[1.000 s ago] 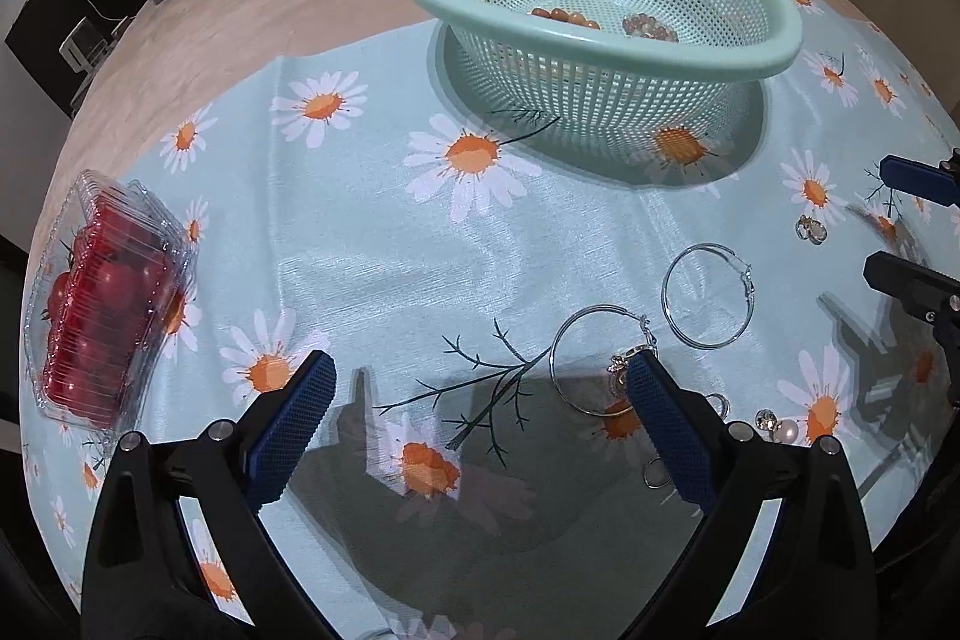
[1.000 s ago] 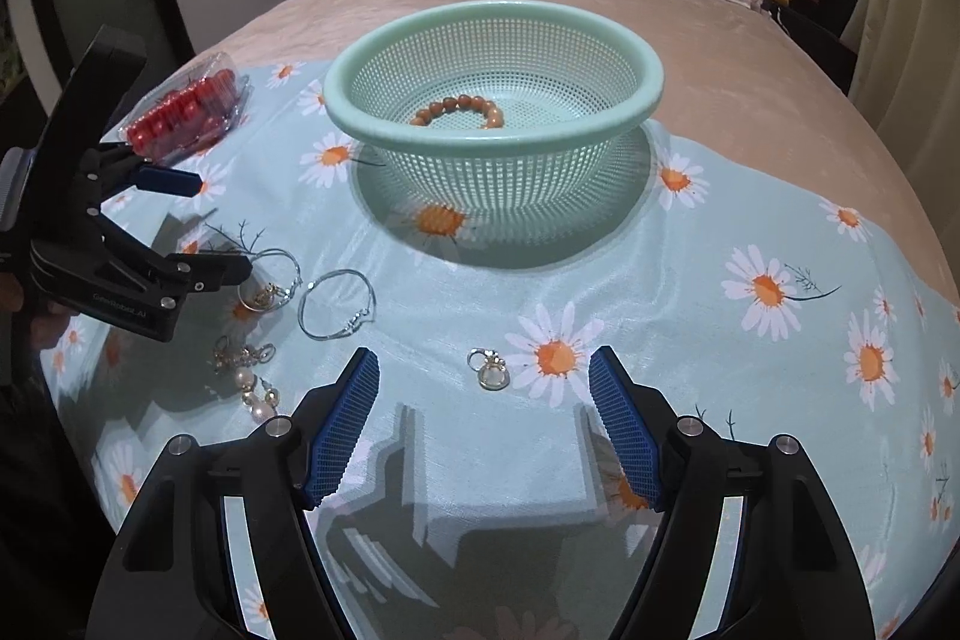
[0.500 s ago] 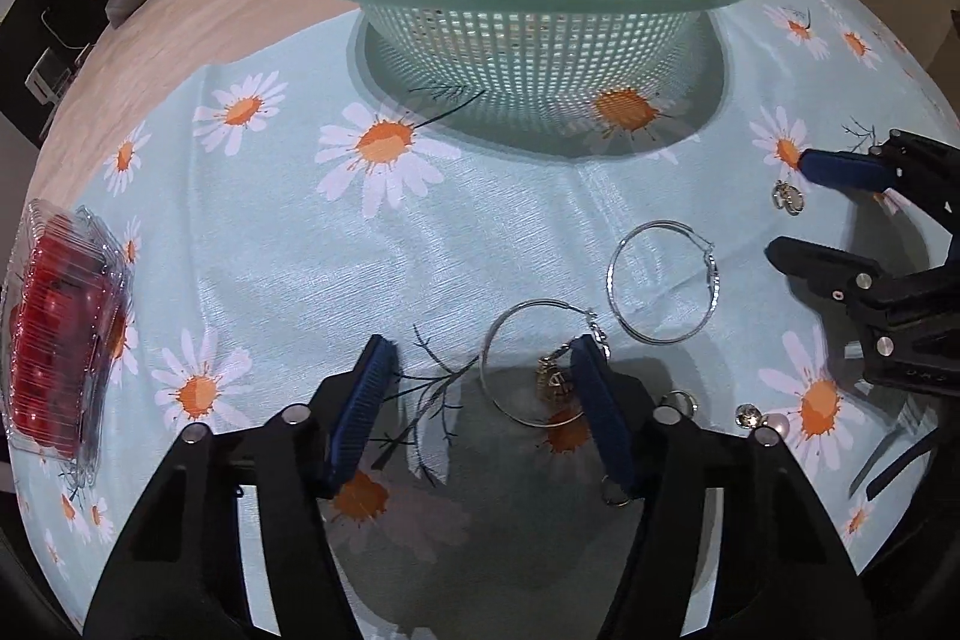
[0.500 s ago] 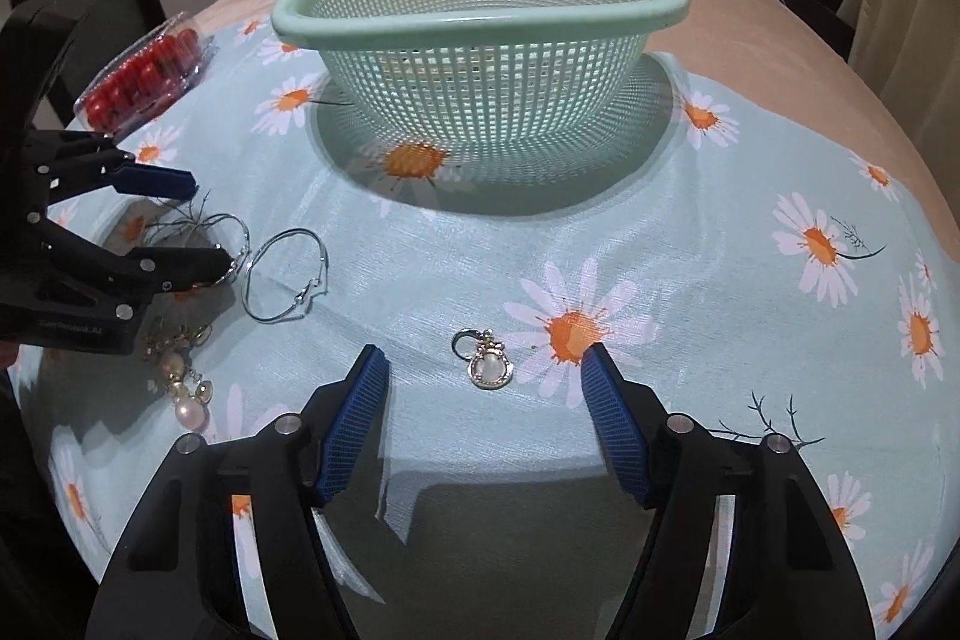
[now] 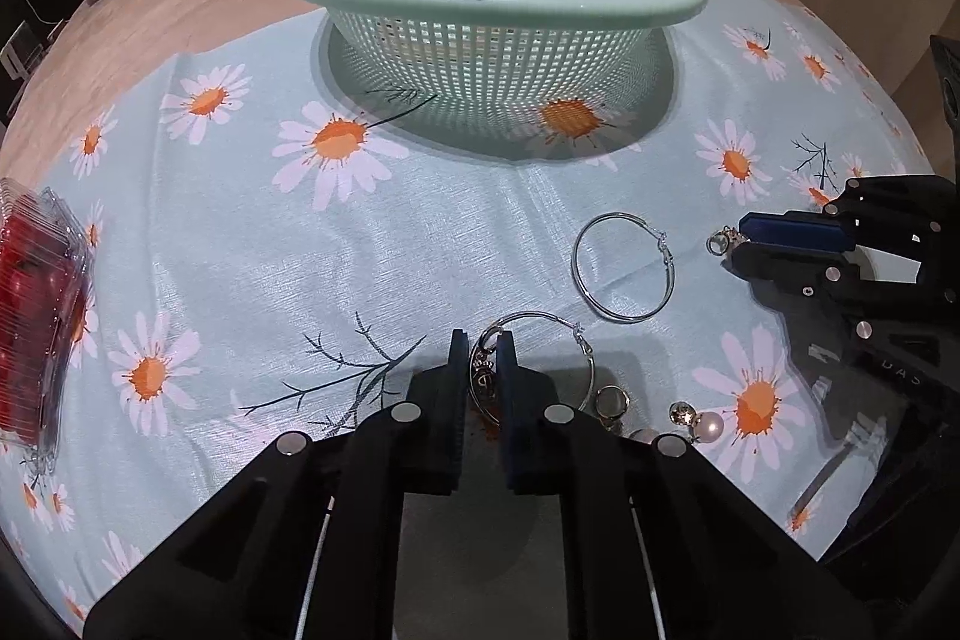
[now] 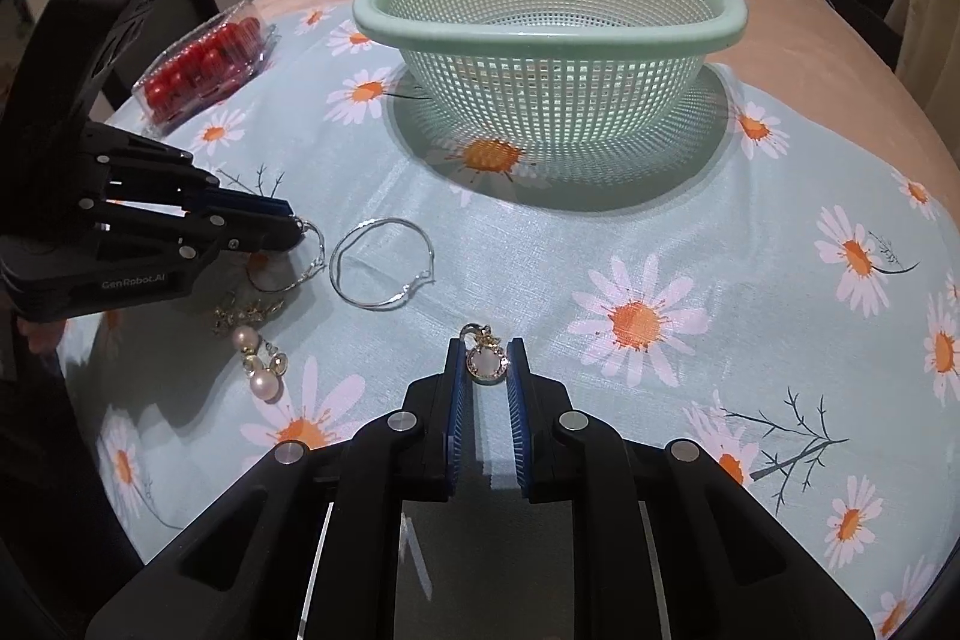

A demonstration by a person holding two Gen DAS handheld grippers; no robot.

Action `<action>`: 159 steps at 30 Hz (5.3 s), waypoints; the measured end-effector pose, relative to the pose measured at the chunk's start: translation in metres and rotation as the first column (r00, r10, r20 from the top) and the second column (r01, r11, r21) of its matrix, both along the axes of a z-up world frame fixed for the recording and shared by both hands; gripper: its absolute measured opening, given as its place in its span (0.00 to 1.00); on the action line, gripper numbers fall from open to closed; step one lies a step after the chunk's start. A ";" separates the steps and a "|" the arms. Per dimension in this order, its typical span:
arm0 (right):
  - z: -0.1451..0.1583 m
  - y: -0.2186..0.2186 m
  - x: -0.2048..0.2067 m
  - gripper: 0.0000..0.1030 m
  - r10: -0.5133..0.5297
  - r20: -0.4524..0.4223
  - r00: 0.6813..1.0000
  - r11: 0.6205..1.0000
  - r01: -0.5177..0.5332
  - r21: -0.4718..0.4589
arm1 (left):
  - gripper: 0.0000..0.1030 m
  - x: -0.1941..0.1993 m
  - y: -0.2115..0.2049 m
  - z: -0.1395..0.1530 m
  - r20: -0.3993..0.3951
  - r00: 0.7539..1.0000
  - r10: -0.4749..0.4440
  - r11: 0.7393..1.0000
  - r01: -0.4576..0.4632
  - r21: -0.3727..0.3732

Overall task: Organize jewelry
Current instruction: 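Grasp a silver hoop earring with the left tool while the right tool grasps the silver pendant, then carry both pieces into the green basket and open both tools, then move both tools back toward the remaining earrings on the cloth, then grasp the silver hoop earring with the right tool while the left tool grasps a crystal earring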

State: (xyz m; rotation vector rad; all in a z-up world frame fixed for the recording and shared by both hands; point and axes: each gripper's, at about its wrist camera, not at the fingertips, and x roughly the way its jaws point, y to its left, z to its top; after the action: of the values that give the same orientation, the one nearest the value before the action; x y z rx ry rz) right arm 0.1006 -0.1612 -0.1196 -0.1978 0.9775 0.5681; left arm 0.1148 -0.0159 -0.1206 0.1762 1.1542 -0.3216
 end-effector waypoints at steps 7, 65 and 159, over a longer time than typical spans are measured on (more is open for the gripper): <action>0.026 -0.010 -0.010 0.13 0.010 0.040 0.999 1.000 -0.011 0.007 | 0.09 -0.012 0.013 0.020 0.032 0.999 -0.009 1.000 0.009 -0.015; 0.114 0.000 0.055 0.13 0.138 0.244 0.960 0.990 -0.143 0.004 | 0.09 0.084 -0.012 0.116 0.149 0.984 -0.098 0.993 0.086 0.082; -0.011 0.043 0.005 0.04 0.013 -0.034 0.999 0.995 -0.009 0.102 | 0.15 -0.082 0.007 0.001 0.181 0.952 -0.246 0.965 0.258 -0.050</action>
State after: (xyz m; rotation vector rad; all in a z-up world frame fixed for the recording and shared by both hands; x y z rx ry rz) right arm 0.1056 -0.1185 -0.1310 -0.1034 0.9787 0.6316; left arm 0.0326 -0.0093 -0.1193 0.2832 0.9461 -0.5636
